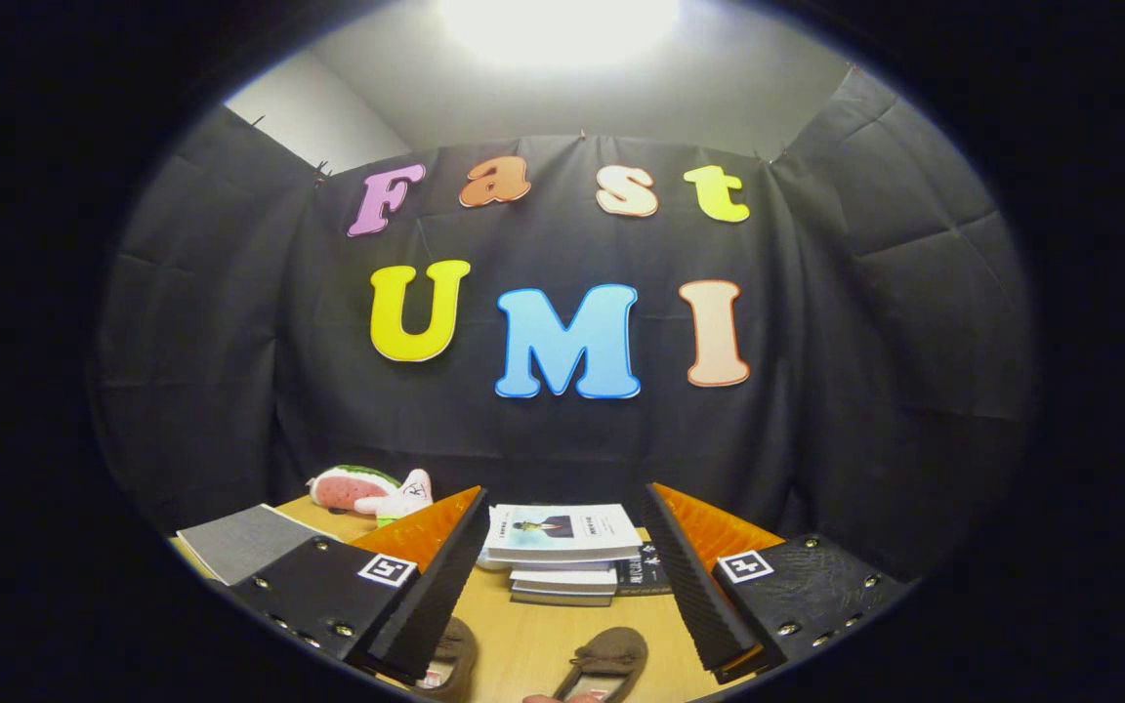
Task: Open the storage box then place both shoes into the box .Put the left shoe in first, then the right shoe, with the right side of both shoes facing outward in a uniform manner.
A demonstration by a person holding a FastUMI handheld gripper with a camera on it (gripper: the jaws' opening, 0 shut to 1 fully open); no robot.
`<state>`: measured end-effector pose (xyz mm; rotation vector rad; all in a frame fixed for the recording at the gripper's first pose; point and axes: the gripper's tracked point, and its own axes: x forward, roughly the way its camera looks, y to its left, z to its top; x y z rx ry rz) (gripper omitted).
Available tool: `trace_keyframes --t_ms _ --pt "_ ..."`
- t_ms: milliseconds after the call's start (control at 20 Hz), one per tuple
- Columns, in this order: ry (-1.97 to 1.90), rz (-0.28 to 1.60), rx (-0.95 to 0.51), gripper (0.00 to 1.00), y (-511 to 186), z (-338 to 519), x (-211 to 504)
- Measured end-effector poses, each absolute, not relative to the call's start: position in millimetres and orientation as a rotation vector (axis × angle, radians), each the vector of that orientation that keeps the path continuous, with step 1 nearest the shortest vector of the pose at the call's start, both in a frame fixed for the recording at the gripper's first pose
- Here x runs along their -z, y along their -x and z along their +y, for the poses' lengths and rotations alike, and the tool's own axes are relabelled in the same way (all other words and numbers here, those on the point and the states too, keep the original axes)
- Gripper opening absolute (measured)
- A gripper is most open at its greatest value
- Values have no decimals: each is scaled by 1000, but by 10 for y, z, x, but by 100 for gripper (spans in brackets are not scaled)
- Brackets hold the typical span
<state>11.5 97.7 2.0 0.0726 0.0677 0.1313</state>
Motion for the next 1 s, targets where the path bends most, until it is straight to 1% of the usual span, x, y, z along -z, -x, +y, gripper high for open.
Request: trace_keyframes --t_ms 350,650,850,1000 --pt "-187 255 -338 96 -166 1631 543" --pt "-370 525 -672 97 74 2616 1074" --pt "-392 612 -776 97 154 2994 1318" --pt "-460 713 -845 97 251 3263 1504"
